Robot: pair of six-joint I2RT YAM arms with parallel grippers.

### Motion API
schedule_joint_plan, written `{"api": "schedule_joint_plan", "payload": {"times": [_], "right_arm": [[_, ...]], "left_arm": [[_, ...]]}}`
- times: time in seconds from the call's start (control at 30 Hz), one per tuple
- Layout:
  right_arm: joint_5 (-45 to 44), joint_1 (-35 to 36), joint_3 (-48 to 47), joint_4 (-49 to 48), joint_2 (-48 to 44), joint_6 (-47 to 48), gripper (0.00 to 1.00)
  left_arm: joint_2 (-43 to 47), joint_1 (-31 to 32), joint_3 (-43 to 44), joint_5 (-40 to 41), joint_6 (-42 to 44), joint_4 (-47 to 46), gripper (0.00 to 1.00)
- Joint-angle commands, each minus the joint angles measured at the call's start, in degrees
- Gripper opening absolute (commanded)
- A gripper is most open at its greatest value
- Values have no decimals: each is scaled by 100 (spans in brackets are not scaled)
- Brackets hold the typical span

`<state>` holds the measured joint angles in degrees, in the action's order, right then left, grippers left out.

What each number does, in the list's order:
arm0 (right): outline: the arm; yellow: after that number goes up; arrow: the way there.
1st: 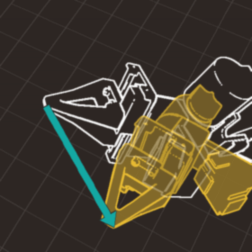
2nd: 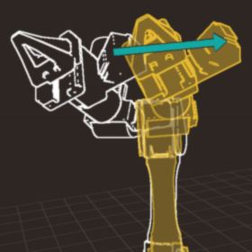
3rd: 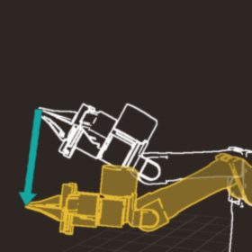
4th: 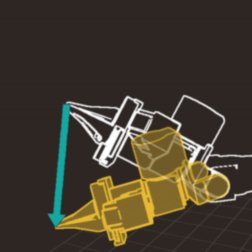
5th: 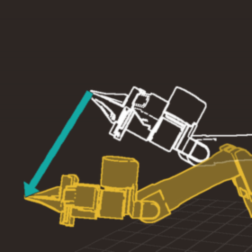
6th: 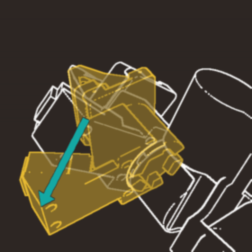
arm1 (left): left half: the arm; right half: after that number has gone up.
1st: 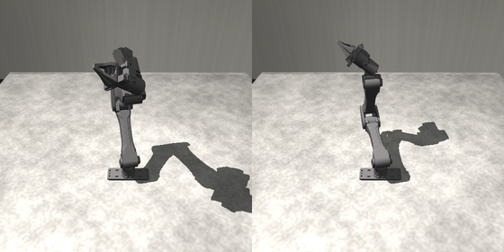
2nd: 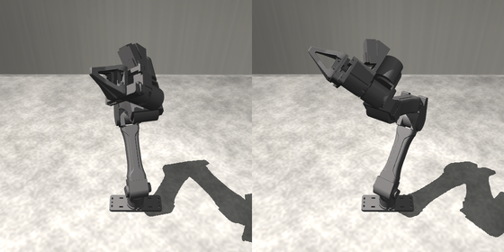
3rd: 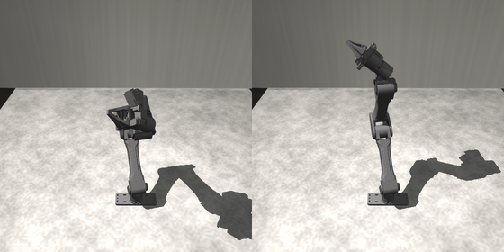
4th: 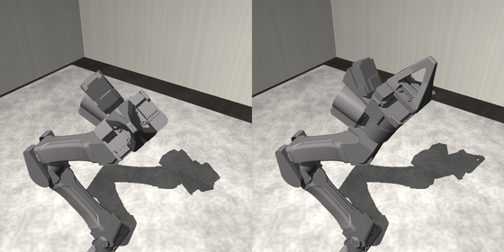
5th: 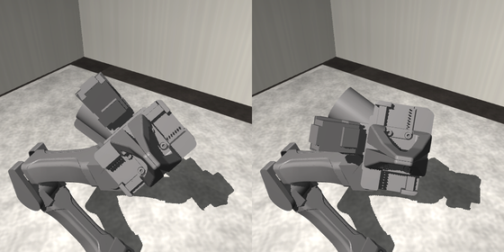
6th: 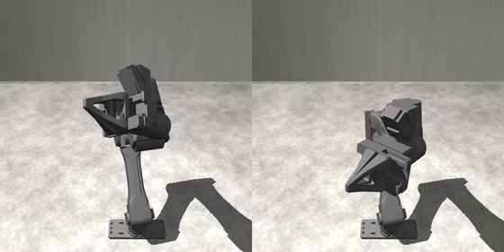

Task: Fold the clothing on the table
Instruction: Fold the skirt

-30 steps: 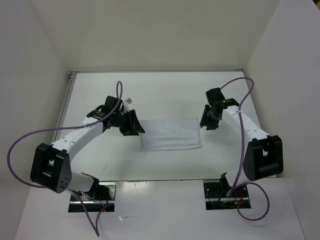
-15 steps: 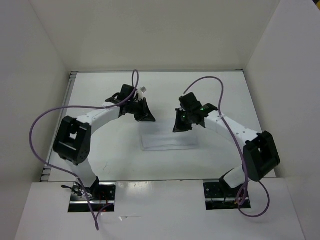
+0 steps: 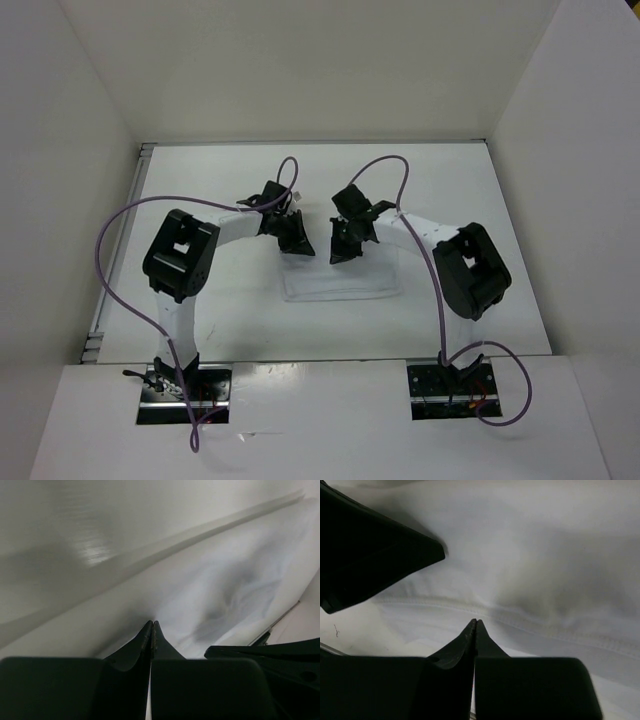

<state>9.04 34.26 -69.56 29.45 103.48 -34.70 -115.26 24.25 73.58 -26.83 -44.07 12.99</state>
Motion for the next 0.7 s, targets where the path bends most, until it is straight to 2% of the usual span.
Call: {"api": "schedule_joint_plan", "payload": {"times": [0.0,0.17,0.3,0.67], "right_arm": [[-157,2,-383,-352,198,-55,0],[-394,2,-111,-405,331,-169,0],[-394,2,459,-598,331,-274,0],[-587,616,1348,-318,-706,-722,0]], "left_arm": [[-102,36,200,326,-101,-148,0],[-286,36,200,459,-154,-95,0],[-339,36,200,459,-154,-95,0],[-287,36,200,459,-101,-43,0]]}}
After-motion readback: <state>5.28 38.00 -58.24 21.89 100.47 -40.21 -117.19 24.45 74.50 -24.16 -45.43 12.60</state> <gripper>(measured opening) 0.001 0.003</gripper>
